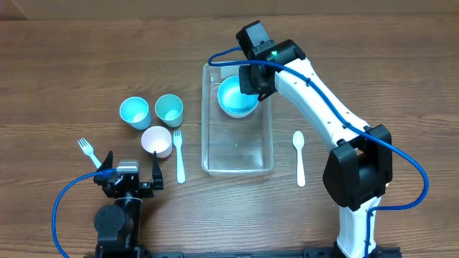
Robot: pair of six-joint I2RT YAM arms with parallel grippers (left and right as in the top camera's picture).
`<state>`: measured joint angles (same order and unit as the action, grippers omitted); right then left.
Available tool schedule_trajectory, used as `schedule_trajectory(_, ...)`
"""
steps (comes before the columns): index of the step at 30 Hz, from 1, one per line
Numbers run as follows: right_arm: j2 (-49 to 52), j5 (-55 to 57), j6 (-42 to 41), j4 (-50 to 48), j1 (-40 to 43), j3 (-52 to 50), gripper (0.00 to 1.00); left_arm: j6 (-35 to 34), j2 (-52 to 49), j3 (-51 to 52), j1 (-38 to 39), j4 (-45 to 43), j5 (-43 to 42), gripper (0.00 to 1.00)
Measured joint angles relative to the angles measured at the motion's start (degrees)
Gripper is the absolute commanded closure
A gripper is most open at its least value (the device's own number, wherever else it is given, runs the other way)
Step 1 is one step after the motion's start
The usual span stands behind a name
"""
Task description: Pack container
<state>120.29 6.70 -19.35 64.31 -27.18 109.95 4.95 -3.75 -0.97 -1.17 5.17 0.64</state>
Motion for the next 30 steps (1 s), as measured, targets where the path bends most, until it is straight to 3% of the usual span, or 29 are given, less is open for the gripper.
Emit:
schedule_trajectory(1, -0.2, 0.9, 0.1, 2.0, 0.3, 1.1, 0.32, 0.0, 0.0, 0.0, 0.0, 0.0, 0.0, 0.0)
schedule_trajectory(3, -2.2, 2.2, -0.1, 5.2, 1.8, 3.4, 0.24, 0.0, 0.0, 0.0, 0.0, 0.0, 0.0, 0.0)
schedule_trajectory(4, -4.4, 2.7, 0.0, 6.8, 3.5, 4.8, 0.07, 0.0, 0.0, 0.0, 0.0, 0.0, 0.0, 0.0)
schedule_trajectory(5, -6.7, 2.8, 0.0, 8.4, 5.4, 5.8, 0.0, 0.0, 0.0, 0.0, 0.0, 0.0, 0.0, 0.0)
schedule_trajectory(9, -17.5, 3.5, -0.2, 15.9, 18.9, 8.5, 0.0, 0.0, 0.0, 0.0, 0.0, 0.0, 0.0, 0.0)
schedule_trajectory(13, -19.3, 2.4, -0.3, 20.6, 27.9, 9.0, 0.0, 0.0, 0.0, 0.0, 0.0, 0.0, 0.0, 0.0)
schedule_trajectory(24, -17.6, 1.0, -0.3, 21.4, 31.5, 8.8, 0.0, 0.0, 0.0, 0.0, 0.0, 0.0, 0.0, 0.0)
schedule_trajectory(30, -17.6, 1.0, -0.3, 21.4, 31.5, 8.8, 0.0, -2.0, 0.0, 0.5, 0.0, -10.8, -4.1, 0.0)
